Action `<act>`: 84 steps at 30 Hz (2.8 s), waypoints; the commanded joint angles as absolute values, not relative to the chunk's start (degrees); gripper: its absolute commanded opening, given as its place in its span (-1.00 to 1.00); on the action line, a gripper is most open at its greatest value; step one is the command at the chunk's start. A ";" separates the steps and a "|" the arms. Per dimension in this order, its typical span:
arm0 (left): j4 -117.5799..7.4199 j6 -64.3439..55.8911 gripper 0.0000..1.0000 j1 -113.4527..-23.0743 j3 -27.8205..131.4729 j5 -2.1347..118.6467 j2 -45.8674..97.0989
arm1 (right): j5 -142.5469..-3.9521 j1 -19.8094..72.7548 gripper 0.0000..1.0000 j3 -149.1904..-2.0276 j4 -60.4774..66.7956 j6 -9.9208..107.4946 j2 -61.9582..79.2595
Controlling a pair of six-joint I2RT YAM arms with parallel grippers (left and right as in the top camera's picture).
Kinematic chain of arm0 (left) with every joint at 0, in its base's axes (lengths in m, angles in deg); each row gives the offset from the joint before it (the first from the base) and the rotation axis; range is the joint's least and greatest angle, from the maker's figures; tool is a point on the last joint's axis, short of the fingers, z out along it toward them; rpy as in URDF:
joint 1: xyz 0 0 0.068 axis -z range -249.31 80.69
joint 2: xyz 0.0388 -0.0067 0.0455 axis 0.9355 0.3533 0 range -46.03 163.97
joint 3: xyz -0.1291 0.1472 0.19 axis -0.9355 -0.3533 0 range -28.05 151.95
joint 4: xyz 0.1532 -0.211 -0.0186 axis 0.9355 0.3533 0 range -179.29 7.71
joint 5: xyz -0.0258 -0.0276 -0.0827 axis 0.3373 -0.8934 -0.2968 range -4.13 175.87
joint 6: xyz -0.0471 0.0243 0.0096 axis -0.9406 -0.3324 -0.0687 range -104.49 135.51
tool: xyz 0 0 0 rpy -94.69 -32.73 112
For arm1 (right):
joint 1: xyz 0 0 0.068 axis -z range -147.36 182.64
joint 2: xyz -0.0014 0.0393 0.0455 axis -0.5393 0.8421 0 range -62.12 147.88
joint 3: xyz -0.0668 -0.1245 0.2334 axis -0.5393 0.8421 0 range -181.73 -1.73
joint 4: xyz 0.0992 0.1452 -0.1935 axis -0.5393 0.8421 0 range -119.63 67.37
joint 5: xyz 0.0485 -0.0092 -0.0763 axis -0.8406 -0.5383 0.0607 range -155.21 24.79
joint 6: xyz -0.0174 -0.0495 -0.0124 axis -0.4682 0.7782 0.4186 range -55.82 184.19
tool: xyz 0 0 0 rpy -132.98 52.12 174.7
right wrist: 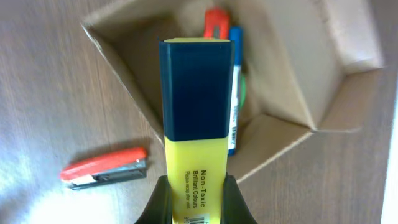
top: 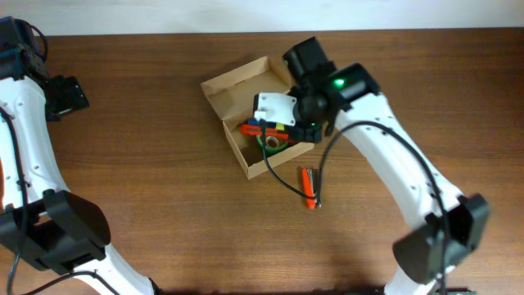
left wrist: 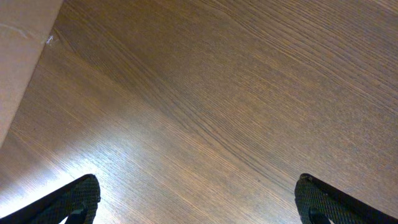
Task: Pack container
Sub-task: 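Carry the yellow highlighter with the right gripper over the box, then lower the highlighter into the box, release it, lift the right gripper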
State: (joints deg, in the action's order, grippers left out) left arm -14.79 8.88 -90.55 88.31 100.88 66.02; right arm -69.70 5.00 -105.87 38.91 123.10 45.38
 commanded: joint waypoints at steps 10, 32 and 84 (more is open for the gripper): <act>-14.72 9.60 1.00 -90.48 88.11 101.14 64.64 | -63.36 3.95 -0.93 -106.42 33.00 126.82 54.41; -14.72 9.60 1.00 -90.48 88.11 101.14 64.62 | -64.85 1.09 -0.93 -105.76 31.26 126.29 59.68; -14.72 9.60 1.00 -90.48 88.11 101.14 64.64 | -48.67 13.50 0.43 -117.39 35.21 60.87 39.59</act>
State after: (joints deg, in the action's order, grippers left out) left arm -14.79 8.88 -90.55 88.31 100.90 66.02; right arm -50.20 10.92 -116.38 33.94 66.88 45.34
